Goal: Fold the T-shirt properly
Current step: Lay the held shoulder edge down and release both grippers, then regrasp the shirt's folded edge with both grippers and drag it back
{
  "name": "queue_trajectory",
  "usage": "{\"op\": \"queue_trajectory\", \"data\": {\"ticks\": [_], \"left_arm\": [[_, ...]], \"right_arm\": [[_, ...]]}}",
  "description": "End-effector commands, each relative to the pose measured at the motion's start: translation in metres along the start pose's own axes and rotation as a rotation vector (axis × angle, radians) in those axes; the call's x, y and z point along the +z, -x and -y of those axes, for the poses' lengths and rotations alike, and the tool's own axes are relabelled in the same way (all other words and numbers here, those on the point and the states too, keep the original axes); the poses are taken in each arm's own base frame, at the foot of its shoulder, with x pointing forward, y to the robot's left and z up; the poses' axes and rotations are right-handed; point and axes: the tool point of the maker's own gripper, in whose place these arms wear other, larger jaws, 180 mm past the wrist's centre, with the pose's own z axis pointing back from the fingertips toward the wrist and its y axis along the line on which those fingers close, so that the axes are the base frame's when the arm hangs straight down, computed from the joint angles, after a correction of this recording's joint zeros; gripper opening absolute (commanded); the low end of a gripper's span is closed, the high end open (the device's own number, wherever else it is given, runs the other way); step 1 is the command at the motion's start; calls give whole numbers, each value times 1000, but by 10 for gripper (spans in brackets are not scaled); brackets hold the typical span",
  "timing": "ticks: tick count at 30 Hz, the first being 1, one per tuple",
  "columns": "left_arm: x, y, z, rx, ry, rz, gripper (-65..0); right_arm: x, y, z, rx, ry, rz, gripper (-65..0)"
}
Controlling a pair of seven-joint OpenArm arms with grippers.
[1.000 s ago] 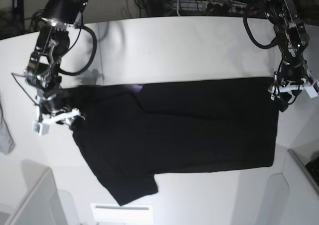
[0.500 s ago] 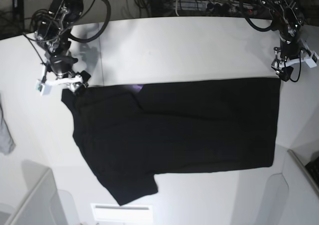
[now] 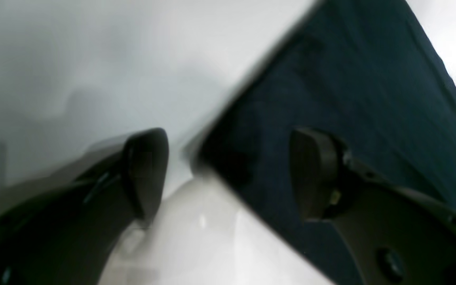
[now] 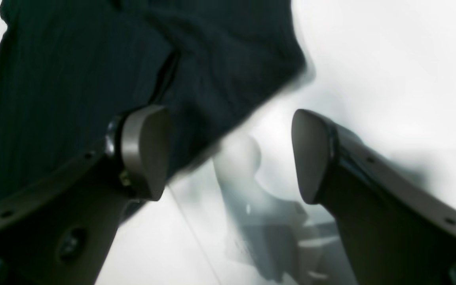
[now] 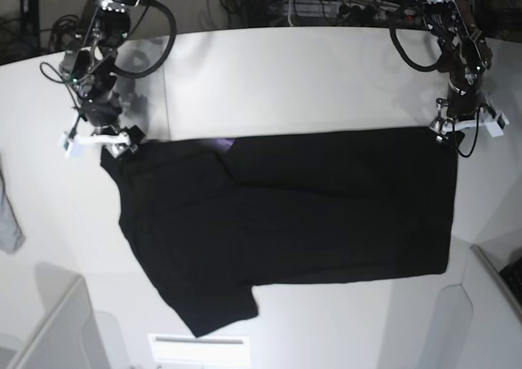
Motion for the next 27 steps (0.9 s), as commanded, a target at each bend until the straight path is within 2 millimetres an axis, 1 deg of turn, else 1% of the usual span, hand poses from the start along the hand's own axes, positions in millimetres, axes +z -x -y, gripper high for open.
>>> {"op": "queue_trajectory", "data": {"ticks": [1,4,10,13,14,16,19,20,23,25,27], "left_arm": [[-1,-9,4,1,8,18,-186],[-6,-4,3,10,5,2,-186],[-10,-6,9,16,13,4,-188],[-10,-6,9,16,13,3,-191],[-10,-6,9,16,13,3,-202],[-11,-6,8,15,12,2,-267],[-13,-1,3,21,0,-15,-408],[-14,2,1,23,-5,-22,-449],[-16,2,2,28,-5,-24,-559],[-15,2,2,27,-5,-24,-650],[-15,0,1,23,-6,-22,-650]], "right_arm": [[-1,-10,-7,2,-23,28,-210],[-8,-8,-8,-8,-22,16,-210],[-19,-2,-6,-29,-18,-14,-212],[-22,-5,-1,-22,-7,-16,-212],[-22,-6,0,-24,-3,-6,-216],[-24,-10,4,-27,4,26,-255],[-25,-9,9,-30,14,42,-341],[-25,-8,10,-29,16,40,-363],[-25,-11,12,-18,20,43,-422],[-25,-12,13,-22,22,48,-465],[-24,-13,14,-23,22,52,-525]]}}
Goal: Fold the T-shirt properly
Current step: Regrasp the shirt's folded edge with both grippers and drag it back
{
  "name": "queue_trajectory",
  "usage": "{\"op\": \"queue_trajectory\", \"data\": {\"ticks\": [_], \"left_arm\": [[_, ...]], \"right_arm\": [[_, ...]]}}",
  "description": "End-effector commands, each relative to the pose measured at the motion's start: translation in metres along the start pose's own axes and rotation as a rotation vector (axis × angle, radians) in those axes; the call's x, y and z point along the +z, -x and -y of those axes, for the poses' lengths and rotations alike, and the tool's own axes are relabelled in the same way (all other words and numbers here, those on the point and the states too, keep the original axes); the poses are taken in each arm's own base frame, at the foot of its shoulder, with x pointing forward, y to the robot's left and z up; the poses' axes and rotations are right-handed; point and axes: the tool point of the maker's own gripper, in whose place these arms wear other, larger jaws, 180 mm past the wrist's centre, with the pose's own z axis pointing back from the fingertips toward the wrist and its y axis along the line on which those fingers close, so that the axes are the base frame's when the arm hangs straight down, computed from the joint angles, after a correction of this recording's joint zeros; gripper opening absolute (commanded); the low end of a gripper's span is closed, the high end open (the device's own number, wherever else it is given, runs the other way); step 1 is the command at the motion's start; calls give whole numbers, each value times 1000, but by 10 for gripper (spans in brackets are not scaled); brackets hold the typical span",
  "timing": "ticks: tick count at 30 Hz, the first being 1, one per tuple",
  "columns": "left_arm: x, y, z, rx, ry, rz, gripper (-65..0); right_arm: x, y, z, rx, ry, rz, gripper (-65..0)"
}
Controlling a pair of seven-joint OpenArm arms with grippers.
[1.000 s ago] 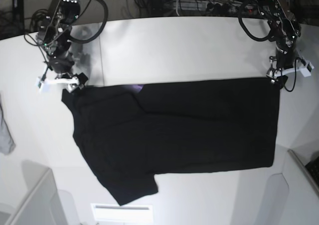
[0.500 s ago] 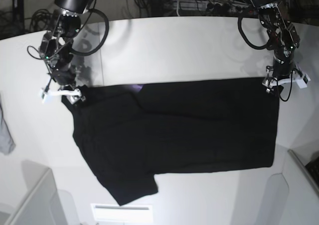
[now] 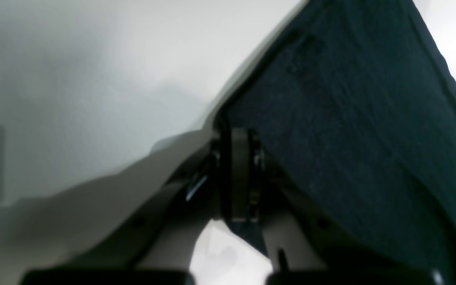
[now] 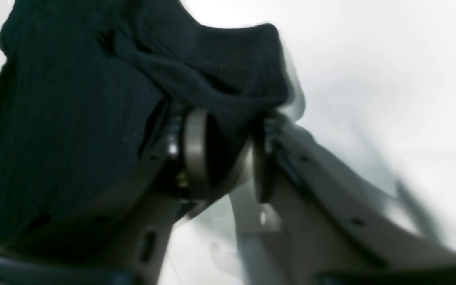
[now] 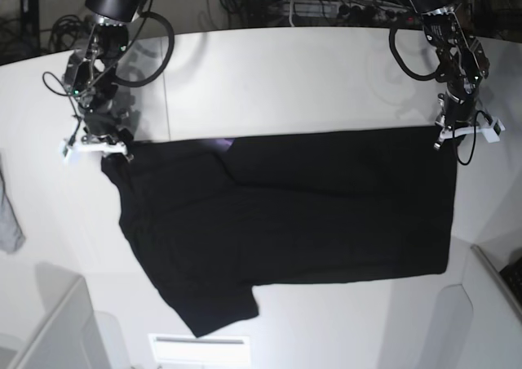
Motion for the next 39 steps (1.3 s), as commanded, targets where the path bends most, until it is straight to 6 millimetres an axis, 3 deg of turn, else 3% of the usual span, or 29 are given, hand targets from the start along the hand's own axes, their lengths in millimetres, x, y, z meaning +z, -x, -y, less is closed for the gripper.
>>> {"op": "queue_trajectory", "data": {"ticks": [1,3,9,17,39], "left_arm": [[2,-12,0,-22,0,16,-650],[0,-11,4,-55,10,5,-650],[8,-8,2,-143,20,-21,-650],[31,-4,-6,-200,20,-20,-650],[83,16,-30,-315,0,-65,-650]], "right_arm": [[1,-5,0,4,6,6,-567],[1,-7,-1,5,3,10,-650],[6,-2,6,9,14,5,-650],[37,-8,12,65,18,49,-650],[97,20,48,148,93,13,-650]]}}
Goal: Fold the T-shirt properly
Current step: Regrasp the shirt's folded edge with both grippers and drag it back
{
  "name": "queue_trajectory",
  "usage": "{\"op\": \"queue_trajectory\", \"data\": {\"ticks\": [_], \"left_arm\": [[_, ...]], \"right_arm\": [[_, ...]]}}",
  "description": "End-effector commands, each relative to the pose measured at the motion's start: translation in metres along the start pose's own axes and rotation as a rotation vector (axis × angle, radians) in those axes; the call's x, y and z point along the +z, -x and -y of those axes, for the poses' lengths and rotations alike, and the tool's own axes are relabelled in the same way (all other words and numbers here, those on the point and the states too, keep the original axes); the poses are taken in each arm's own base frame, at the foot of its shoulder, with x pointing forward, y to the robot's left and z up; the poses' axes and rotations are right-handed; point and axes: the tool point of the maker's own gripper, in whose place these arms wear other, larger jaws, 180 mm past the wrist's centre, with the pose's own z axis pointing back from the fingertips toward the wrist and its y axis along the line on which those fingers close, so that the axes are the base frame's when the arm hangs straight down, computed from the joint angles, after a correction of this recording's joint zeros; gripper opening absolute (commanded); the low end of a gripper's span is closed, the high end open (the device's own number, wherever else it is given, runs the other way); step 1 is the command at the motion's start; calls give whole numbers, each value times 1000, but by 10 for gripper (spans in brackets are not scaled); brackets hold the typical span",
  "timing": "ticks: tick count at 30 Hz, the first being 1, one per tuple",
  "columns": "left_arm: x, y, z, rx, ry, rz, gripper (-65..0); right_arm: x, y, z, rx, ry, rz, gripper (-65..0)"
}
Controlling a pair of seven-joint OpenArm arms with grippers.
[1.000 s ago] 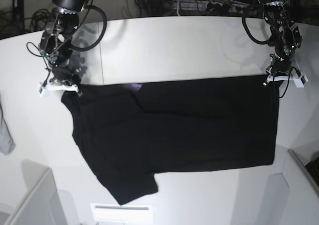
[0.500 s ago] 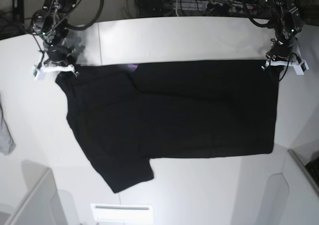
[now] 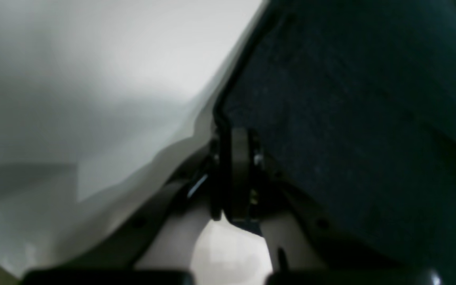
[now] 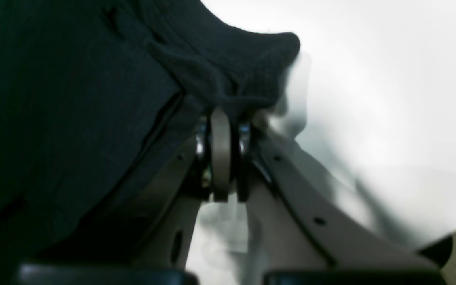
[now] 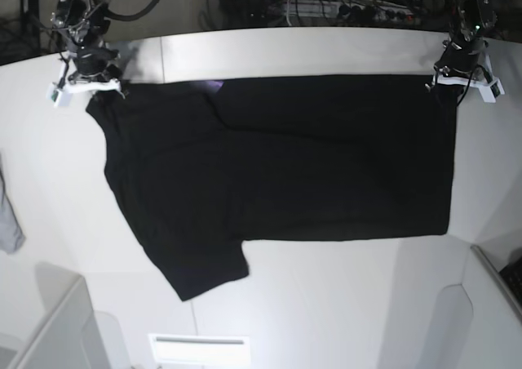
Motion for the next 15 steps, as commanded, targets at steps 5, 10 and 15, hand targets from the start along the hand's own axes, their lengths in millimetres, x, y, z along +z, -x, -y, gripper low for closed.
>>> {"op": "queue_trajectory", "data": {"ticks": [5,10,15], "left_arm": [[11,-4,-2,-30,3,21,-650],[17,8,-12,-39,-16,-10,-650],[23,18,-21,-50,-35,-38,-650]], "right_arm": [[12,-1,5,16,8,17,-650],[20,5,11,27,20,6,-650],[27,16,21,33,42,-23,-650]]}}
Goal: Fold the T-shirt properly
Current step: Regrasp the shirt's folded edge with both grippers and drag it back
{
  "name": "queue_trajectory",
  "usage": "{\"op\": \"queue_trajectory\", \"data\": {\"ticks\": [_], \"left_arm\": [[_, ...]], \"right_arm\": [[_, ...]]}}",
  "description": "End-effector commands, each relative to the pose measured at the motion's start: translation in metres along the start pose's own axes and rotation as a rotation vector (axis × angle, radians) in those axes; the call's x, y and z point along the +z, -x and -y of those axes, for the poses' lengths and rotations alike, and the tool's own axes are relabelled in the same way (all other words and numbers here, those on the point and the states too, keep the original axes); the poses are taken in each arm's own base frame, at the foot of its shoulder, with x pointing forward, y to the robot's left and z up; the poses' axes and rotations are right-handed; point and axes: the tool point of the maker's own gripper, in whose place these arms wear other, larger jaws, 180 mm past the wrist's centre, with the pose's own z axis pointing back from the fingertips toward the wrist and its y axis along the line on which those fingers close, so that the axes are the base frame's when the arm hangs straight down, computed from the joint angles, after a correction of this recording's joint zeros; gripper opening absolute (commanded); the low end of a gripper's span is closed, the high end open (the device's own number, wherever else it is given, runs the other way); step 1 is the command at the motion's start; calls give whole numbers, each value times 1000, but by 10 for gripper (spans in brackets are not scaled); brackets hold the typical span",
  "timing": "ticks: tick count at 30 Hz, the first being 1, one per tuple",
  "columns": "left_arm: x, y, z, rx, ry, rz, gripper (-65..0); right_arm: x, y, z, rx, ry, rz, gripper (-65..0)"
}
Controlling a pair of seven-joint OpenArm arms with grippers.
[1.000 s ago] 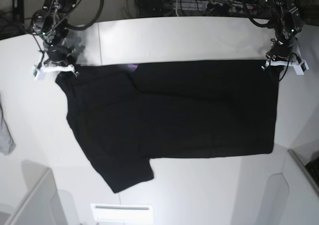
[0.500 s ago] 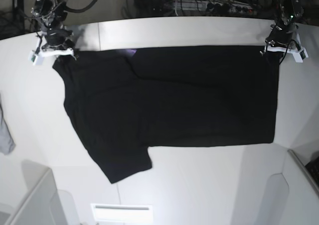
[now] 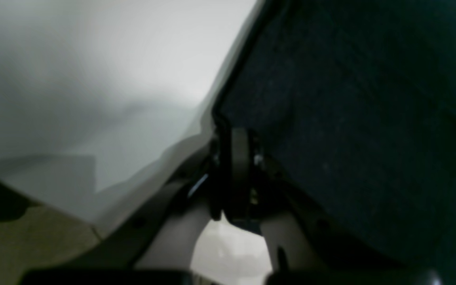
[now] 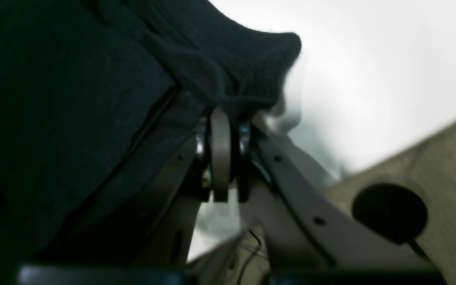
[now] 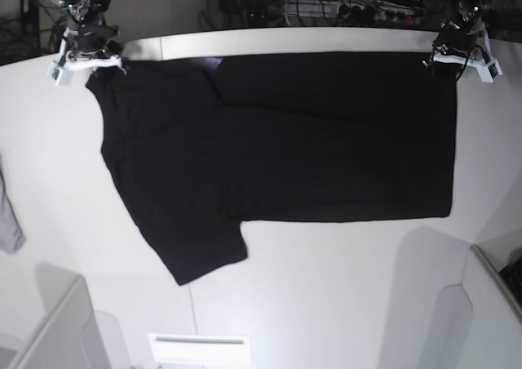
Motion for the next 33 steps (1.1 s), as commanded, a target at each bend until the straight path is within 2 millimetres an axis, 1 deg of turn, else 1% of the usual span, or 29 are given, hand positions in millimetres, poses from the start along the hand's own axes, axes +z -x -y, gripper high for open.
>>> {"op": "queue_trajectory", "data": {"ticks": [1,7,12,20,26,27,28,30,31,32,33], "left_arm": [[4,-9,0,-17,6,30,-650],[7,-1,-6,-23,-7,10,-650],[10,3,-10,-27,-16,0,-650],[15,-12,-30,-11,-66,38,-650],[16,-12,-30,-11,-67,37,-650],[16,-12,-30,-9,-66,37,-650],[16,-12,-30,-9,-66,37,-635],[16,-12,-30,-6,-66,38,-520],[16,-13,-30,-4,-65,40,-461],[16,-13,-30,-4,-65,40,-402],[16,-14,-28,-6,-61,44,-342]], "right_arm": [[4,-6,0,7,-4,28,-650],[10,3,8,12,14,5,-650],[19,-1,6,29,9,19,-650],[19,-1,6,27,10,19,-650],[19,0,7,26,13,17,-650],[19,0,7,26,13,17,-582],[19,0,7,26,13,17,-506],[20,2,8,26,17,11,-362],[21,4,9,27,20,8,-305],[23,3,9,29,19,13,-272],[24,2,8,32,18,16,-267]]}}
